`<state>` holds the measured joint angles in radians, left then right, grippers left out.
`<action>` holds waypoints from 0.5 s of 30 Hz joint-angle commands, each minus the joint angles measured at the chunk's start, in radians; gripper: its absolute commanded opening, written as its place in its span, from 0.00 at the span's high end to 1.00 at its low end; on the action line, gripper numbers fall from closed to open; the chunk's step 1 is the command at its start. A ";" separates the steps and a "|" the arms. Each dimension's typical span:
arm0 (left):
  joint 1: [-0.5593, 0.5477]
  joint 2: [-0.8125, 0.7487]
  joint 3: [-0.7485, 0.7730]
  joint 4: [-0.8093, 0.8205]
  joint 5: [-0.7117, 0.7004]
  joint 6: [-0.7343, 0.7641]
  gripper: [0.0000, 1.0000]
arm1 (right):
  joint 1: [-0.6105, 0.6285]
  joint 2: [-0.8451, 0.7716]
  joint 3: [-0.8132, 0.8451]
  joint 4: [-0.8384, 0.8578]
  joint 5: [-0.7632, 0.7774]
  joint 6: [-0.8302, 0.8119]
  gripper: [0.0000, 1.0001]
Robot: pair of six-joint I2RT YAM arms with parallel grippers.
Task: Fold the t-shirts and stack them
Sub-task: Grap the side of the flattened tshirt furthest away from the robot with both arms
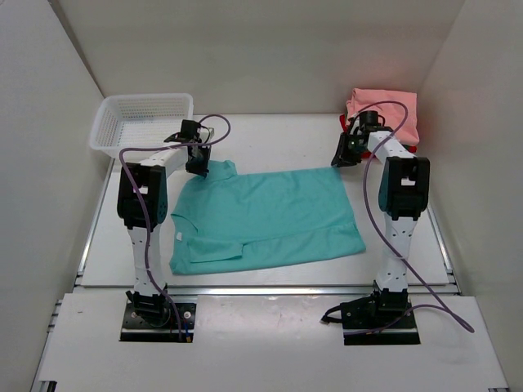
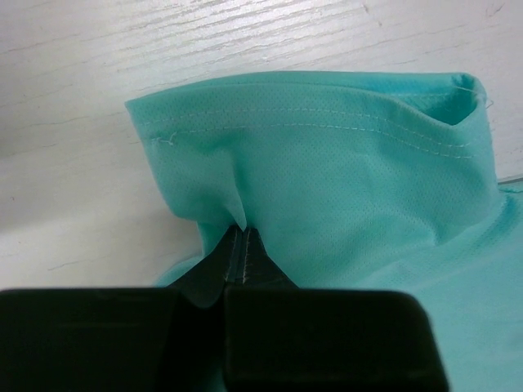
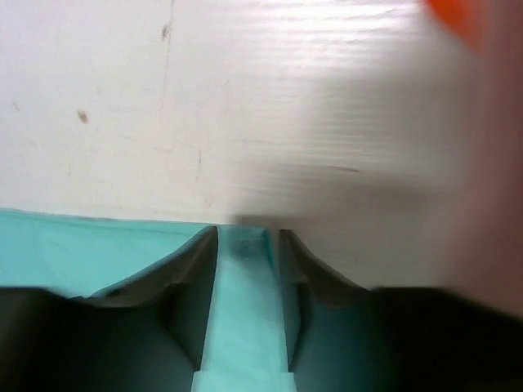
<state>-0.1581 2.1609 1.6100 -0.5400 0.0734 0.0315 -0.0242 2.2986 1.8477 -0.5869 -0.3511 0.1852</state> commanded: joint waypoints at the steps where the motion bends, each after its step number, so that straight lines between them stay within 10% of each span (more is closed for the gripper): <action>1: 0.005 -0.075 -0.009 0.017 0.029 -0.005 1.00 | 0.018 0.025 0.016 -0.077 -0.040 -0.009 0.85; 2: 0.006 -0.076 -0.010 0.024 0.028 -0.008 1.00 | 0.018 0.027 0.019 -0.073 -0.045 -0.001 1.00; 6: 0.018 -0.079 -0.006 0.014 0.025 -0.001 1.00 | 0.018 -0.010 -0.013 -0.048 -0.029 0.007 0.97; 11: 0.011 -0.082 -0.022 0.024 0.022 -0.008 1.00 | 0.015 -0.040 -0.047 -0.036 -0.029 0.007 0.58; 15: 0.008 -0.085 -0.021 0.022 0.028 -0.012 1.00 | 0.018 -0.054 -0.058 -0.034 -0.020 -0.006 0.58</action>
<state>-0.1516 2.1578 1.6001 -0.5301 0.0765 0.0250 -0.0059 2.2848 1.8156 -0.6079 -0.4049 0.2001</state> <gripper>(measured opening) 0.015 0.425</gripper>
